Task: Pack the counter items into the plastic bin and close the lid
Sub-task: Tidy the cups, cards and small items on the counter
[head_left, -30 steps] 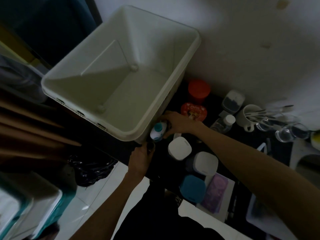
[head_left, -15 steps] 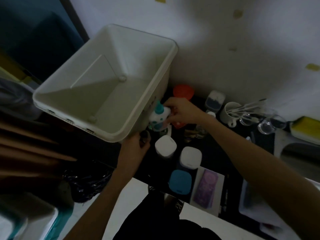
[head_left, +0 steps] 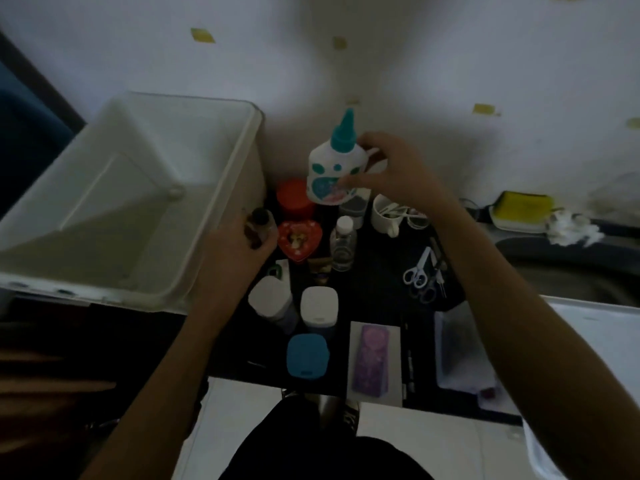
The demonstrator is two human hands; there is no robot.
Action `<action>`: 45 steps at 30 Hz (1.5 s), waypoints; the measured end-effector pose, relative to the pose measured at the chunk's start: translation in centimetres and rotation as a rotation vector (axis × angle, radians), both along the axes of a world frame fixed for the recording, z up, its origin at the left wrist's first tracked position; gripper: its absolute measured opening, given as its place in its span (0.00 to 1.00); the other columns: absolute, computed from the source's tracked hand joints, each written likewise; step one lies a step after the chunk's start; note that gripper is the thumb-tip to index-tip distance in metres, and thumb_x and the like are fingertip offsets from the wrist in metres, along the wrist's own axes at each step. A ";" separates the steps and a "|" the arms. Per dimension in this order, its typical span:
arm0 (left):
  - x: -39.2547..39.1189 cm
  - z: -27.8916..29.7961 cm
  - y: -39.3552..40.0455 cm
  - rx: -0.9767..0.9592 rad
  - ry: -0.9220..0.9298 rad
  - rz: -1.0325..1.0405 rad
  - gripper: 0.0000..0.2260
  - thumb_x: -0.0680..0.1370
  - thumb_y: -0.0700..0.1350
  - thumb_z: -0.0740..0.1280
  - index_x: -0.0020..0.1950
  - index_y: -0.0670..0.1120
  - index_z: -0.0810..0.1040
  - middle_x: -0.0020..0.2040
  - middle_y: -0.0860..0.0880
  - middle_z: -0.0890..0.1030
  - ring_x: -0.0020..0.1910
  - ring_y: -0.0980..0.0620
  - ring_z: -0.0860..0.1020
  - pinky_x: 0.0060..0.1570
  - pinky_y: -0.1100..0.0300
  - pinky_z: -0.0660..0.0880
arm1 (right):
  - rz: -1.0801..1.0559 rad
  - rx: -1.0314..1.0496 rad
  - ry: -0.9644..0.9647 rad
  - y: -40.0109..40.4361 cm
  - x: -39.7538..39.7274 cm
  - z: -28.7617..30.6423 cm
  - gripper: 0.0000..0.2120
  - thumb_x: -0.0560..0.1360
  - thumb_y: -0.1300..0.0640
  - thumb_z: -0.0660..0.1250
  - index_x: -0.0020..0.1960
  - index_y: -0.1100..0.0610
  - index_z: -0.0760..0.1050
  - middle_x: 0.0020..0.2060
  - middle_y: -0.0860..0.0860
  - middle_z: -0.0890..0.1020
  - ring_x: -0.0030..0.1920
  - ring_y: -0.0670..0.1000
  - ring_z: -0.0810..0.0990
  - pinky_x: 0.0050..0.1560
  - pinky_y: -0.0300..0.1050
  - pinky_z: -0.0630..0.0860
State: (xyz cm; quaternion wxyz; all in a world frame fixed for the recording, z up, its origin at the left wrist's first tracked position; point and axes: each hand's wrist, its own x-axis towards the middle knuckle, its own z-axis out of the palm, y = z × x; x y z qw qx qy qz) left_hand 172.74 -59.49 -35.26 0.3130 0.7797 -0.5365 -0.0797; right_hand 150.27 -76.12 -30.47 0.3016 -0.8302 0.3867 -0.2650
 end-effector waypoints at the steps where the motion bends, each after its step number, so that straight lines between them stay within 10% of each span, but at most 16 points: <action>1: -0.3 0.7 -0.9 -0.017 0.041 -0.037 0.11 0.74 0.53 0.70 0.42 0.46 0.73 0.35 0.54 0.74 0.32 0.58 0.74 0.34 0.61 0.70 | -0.029 0.025 -0.009 0.1 -1.0 -0.3 0.22 0.68 0.51 0.78 0.58 0.58 0.78 0.51 0.50 0.82 0.44 0.40 0.79 0.44 0.30 0.75; 3: -1.1 2.1 -2.8 -0.062 0.109 -0.160 0.12 0.72 0.53 0.71 0.45 0.47 0.72 0.38 0.51 0.76 0.35 0.54 0.78 0.36 0.53 0.77 | -0.104 0.080 -0.029 0.5 -3.0 -0.9 0.23 0.68 0.51 0.78 0.58 0.57 0.77 0.51 0.48 0.82 0.44 0.38 0.79 0.43 0.28 0.75; 7: -4.2 3.6 -6.0 0.095 0.065 -0.462 0.15 0.71 0.51 0.74 0.51 0.49 0.73 0.41 0.58 0.78 0.39 0.63 0.77 0.40 0.75 0.71 | -0.250 0.134 0.031 1.3 -6.4 -3.1 0.27 0.63 0.42 0.78 0.55 0.54 0.77 0.48 0.46 0.83 0.46 0.43 0.82 0.46 0.39 0.80; 17: -12.6 -4.5 -11.6 0.494 -0.253 -0.960 0.07 0.71 0.37 0.72 0.43 0.41 0.74 0.44 0.43 0.78 0.41 0.47 0.76 0.39 0.56 0.72 | -0.545 0.268 0.193 3.9 -8.4 -13.5 0.28 0.66 0.41 0.76 0.60 0.55 0.77 0.49 0.53 0.83 0.45 0.52 0.81 0.44 0.48 0.80; 24: -14.9 -8.4 -12.4 0.668 -0.357 -0.997 0.04 0.75 0.36 0.67 0.47 0.41 0.72 0.49 0.41 0.75 0.44 0.45 0.74 0.42 0.56 0.67 | -0.730 0.289 0.110 3.5 -7.6 -17.2 0.07 0.73 0.56 0.71 0.49 0.57 0.82 0.43 0.54 0.85 0.43 0.51 0.83 0.47 0.51 0.82; 36: -13.3 -11.5 -12.8 0.745 -0.378 -1.027 0.12 0.73 0.35 0.69 0.56 0.36 0.77 0.53 0.38 0.79 0.51 0.41 0.78 0.45 0.56 0.71 | -0.721 0.575 0.052 3.2 -6.5 -21.9 0.46 0.64 0.46 0.80 0.72 0.63 0.64 0.65 0.60 0.74 0.65 0.58 0.74 0.62 0.51 0.75; 45: -13.0 -12.1 -12.9 0.738 -0.391 -0.992 0.15 0.80 0.35 0.61 0.66 0.36 0.71 0.62 0.37 0.75 0.59 0.40 0.76 0.53 0.55 0.70 | -0.561 0.696 0.249 1.5 -5.2 -22.7 0.26 0.72 0.47 0.74 0.59 0.66 0.79 0.56 0.63 0.82 0.56 0.61 0.81 0.55 0.49 0.77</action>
